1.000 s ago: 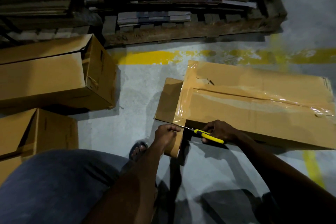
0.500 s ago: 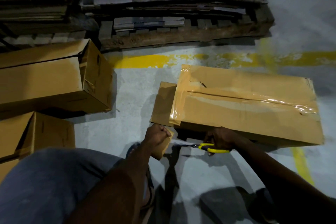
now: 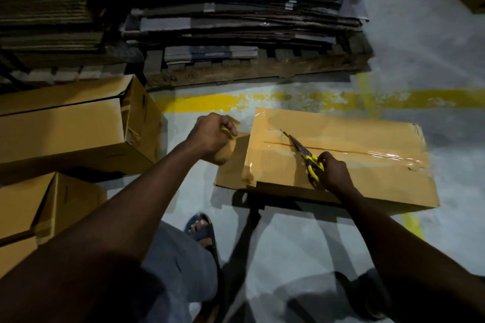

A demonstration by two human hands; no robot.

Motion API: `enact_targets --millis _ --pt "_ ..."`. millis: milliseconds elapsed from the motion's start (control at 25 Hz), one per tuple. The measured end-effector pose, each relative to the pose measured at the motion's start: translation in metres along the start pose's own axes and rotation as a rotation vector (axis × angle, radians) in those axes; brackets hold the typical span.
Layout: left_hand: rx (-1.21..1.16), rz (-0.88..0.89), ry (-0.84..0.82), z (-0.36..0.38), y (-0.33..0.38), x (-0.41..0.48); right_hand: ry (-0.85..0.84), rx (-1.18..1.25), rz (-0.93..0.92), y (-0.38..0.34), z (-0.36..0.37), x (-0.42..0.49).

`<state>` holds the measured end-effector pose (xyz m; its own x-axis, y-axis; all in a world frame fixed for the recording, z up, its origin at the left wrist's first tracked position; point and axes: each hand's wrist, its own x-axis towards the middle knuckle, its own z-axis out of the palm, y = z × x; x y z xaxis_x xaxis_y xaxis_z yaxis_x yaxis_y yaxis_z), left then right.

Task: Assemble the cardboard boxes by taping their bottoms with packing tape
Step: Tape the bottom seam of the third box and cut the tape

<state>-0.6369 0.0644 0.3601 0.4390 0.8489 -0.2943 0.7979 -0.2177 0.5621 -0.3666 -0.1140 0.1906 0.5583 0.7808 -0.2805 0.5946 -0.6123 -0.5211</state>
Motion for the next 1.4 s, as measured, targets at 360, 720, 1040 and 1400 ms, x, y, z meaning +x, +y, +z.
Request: enact_targets --millis 360,720,1040,1400 --pt "0.038 0.069 -0.049 -0.019 -0.017 0.04 0.188 -0.225 -0.11 -0.041 0.04 0.0" --pt "0.017 0.076 0.012 -0.016 -0.016 0.058 0.035 -0.265 -0.38 -0.078 0.136 -0.014" --pt "0.042 0.076 -0.035 -0.016 -0.017 0.06 0.073 -0.263 -0.39 -0.069 0.143 -0.003" --pt "0.038 0.086 -0.027 -0.01 -0.011 0.058 0.094 -0.439 -0.376 -0.075 0.148 -0.007"
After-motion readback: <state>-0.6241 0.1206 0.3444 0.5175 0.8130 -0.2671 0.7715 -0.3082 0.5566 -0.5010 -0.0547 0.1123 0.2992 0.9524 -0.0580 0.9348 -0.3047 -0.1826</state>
